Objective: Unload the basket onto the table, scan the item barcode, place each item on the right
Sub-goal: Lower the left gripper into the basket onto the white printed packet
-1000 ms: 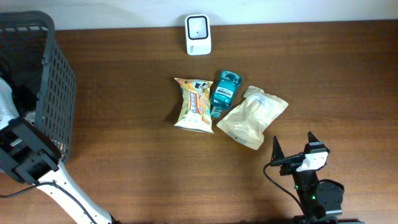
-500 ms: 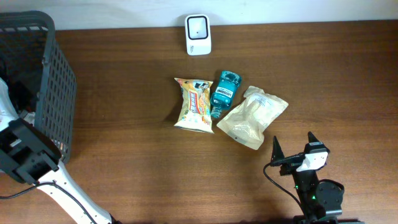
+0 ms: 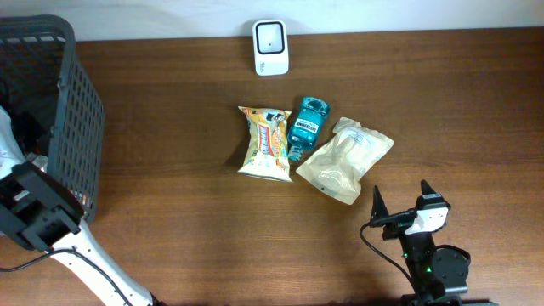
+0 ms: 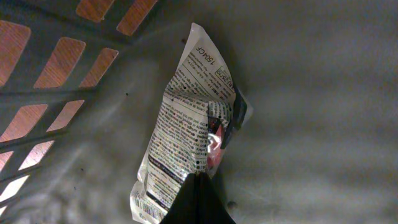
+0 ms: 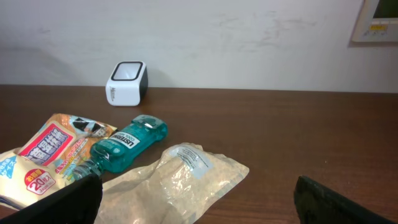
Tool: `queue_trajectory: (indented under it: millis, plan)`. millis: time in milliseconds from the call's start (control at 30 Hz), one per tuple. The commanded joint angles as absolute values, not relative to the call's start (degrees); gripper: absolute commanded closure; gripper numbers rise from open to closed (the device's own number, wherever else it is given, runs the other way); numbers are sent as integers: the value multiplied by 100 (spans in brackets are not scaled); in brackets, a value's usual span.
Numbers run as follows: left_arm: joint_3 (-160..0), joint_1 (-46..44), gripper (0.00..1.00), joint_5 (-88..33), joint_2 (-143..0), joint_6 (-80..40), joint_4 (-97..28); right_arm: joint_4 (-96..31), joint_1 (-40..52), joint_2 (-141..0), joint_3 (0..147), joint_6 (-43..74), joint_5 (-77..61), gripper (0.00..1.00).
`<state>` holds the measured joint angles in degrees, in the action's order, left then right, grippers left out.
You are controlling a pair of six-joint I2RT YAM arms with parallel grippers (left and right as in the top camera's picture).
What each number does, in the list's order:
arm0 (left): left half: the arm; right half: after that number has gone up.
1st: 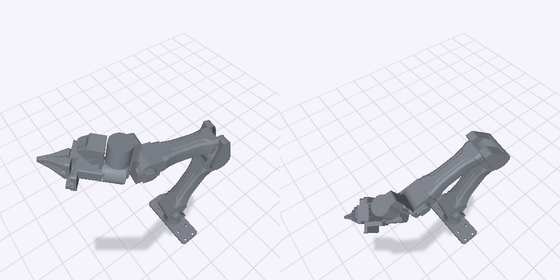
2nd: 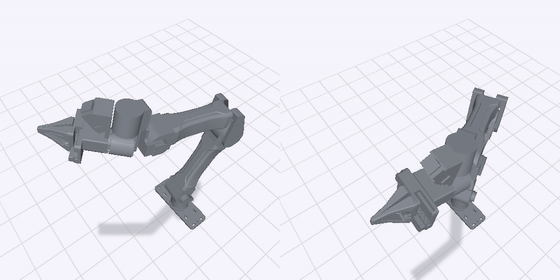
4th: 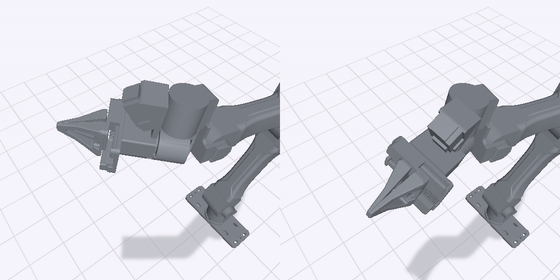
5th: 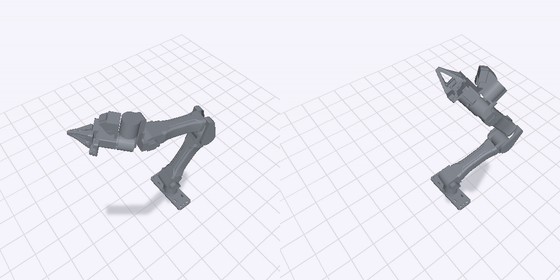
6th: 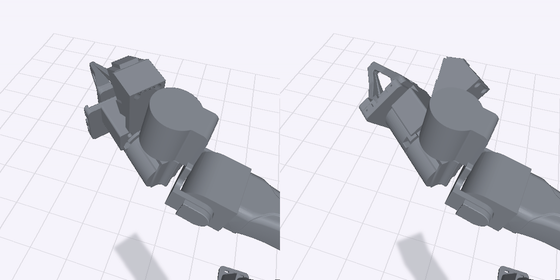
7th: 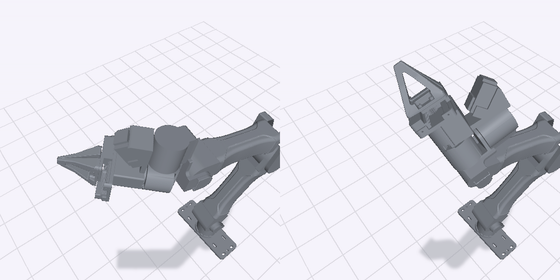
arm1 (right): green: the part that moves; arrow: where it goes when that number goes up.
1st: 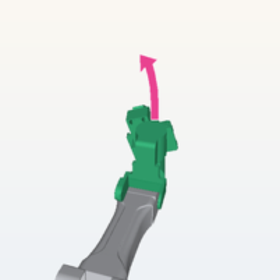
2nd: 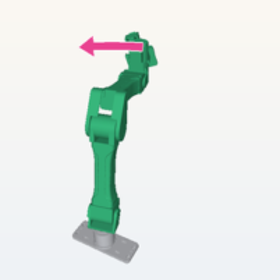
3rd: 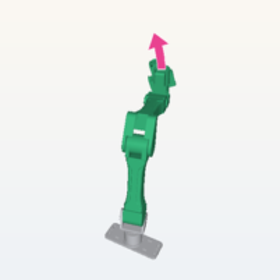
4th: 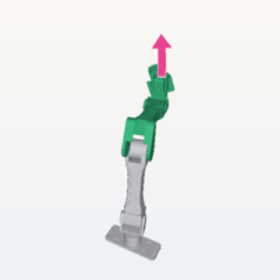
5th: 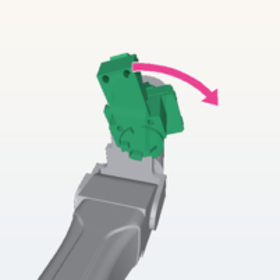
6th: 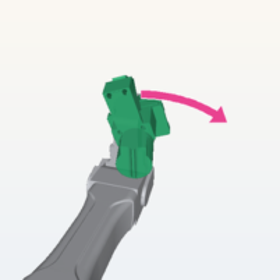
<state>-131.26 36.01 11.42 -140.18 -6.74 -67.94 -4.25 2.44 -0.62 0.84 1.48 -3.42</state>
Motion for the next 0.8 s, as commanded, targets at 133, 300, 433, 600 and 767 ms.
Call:
queue_trajectory:
  millis: [133,300,433,600,767]
  plan:
    - [-13399,3618,100,1177,-13817,-685,-6869,-427,217,-21,32,174,-272,2]
    - [-13590,3588,100,1135,-13493,-683,-6943,-427,217,-21,32,174,-272,2]
    - [-13585,3605,100,1146,-13402,-683,-7081,-427,217,-21,32,174,-272,2]
    - [-13294,3627,1,1186,-13415,-644,-7052,-427,217,-21,32,174,-272,2]
    - [-12696,3693,1,1186,-13415,-294,-6740,-427,217,-21,32,174,-272,2]
